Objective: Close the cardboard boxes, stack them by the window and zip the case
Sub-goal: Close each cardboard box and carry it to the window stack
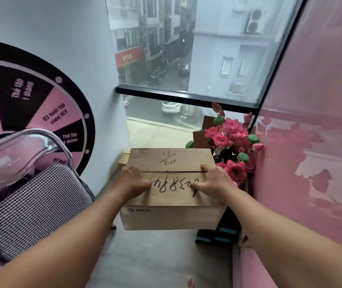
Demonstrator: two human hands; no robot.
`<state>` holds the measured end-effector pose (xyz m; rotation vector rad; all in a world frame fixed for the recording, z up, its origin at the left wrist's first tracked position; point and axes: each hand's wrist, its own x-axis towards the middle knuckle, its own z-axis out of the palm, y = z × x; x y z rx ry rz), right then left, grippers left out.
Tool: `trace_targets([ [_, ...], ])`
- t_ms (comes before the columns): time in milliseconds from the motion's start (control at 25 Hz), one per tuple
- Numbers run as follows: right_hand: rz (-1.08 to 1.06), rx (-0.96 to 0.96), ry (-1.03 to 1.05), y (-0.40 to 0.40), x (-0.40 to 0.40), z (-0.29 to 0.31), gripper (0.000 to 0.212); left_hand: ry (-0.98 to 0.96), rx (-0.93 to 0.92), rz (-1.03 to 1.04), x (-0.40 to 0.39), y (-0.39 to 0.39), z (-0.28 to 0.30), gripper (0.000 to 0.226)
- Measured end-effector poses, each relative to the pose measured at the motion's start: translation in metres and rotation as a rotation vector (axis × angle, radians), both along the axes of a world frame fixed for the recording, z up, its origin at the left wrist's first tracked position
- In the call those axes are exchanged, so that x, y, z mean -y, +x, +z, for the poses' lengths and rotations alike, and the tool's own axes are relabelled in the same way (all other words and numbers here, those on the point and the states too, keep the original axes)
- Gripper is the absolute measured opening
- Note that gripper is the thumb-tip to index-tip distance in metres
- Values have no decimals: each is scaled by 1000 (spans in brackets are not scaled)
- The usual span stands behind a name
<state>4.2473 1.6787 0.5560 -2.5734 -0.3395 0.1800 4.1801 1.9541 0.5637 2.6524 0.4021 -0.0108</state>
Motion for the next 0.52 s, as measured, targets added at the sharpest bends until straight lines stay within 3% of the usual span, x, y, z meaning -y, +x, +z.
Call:
trace_targets([
  [200,56,-9,41,141,-33,-11,79,26,29,52,-32,124,-5,42],
  [520,149,-40,48,321,-103,-15,75,-40,-22,179,-98,278,-4,33],
])
